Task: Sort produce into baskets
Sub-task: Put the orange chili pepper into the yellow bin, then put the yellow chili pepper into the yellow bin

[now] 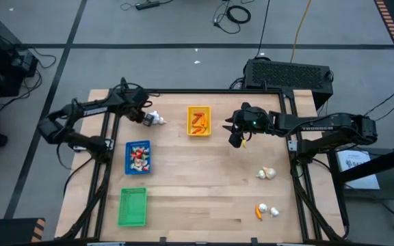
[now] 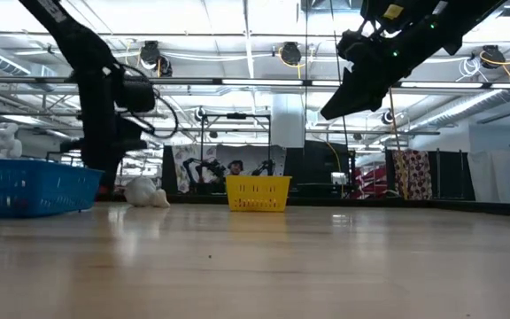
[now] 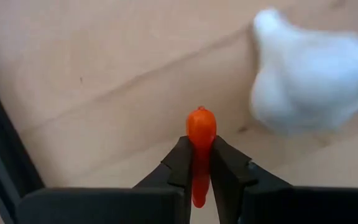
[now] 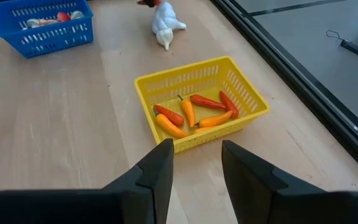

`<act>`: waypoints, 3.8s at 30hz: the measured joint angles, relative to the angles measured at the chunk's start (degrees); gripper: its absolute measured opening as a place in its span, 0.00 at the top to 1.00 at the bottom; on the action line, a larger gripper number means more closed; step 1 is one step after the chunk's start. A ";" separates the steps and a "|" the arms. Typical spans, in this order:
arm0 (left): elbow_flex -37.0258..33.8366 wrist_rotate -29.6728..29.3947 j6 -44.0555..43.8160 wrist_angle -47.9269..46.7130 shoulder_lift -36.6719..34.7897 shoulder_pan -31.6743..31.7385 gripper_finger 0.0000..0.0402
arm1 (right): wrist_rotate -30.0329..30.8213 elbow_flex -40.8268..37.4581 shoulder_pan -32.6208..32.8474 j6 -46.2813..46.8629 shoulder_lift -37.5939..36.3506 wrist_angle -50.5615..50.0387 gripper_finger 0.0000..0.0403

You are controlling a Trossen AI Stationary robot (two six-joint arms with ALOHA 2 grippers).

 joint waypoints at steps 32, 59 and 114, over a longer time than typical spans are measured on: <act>4.63 2.99 6.03 35.95 -1.90 -23.61 0.89 | 0.02 -0.04 0.66 1.77 0.79 4.34 0.68; 4.63 4.77 2.31 60.34 13.23 -30.01 0.89 | 0.02 -0.04 0.66 1.31 1.75 4.14 0.68; 8.00 -16.08 25.78 43.22 2.17 -33.58 0.56 | -18.52 17.40 21.75 49.97 8.14 -39.57 0.68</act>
